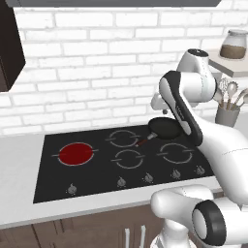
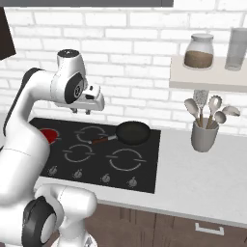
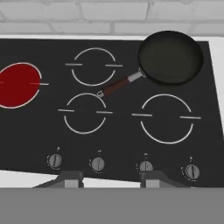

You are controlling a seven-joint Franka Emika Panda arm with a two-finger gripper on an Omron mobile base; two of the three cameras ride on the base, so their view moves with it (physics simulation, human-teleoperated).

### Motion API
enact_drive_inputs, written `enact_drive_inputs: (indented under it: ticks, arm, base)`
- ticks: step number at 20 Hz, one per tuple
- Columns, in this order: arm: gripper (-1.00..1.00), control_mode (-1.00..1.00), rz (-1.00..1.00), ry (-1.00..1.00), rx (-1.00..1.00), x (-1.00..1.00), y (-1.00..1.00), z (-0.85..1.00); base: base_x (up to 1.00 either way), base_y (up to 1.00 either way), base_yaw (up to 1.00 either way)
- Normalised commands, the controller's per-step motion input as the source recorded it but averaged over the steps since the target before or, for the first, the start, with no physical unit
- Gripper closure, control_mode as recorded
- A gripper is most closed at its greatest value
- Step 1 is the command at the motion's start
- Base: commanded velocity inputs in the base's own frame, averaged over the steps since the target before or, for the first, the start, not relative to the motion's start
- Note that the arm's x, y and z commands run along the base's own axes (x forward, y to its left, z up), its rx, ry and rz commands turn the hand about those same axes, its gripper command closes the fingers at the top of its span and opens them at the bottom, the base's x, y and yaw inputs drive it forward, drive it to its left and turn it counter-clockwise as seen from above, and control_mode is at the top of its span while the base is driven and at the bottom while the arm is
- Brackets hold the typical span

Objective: Turn off the front left burner of the stove.

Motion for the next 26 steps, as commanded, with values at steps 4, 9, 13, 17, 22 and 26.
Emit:
enact_drive_inputs:
  ticks: [4,9,13,17,22,26]
  arm:
    - [-1.0,-1.0,0.01,0.0,0.0,-0.14,0.09,0.0]
    - [-1.0,-1.0,0.09,0.0,-0.01,-0.23,0.47,0.0]
    - [-1.0,-1.0,0.2,0.0,-0.08,-0.4,0.88,-0.11]
    - [-1.0,-1.0,0.29,0.01,-0.13,-0.49,1.0,-0.37]
    - [-1.0,-1.0,0.29,0.02,-0.08,-0.49,1.0,-0.48]
    - [-1.0,-1.0,0.25,0.05,-0.01,-0.38,1.0,-0.5]
  base:
    - [0.0,0.0,0.0]
    - [0.0,0.0,0.0]
    - [0.0,0.0,0.0]
    - [0.0,0.0,0.0]
    - [0.0,0.0,0.0]
    - [0.0,0.0,0.0]
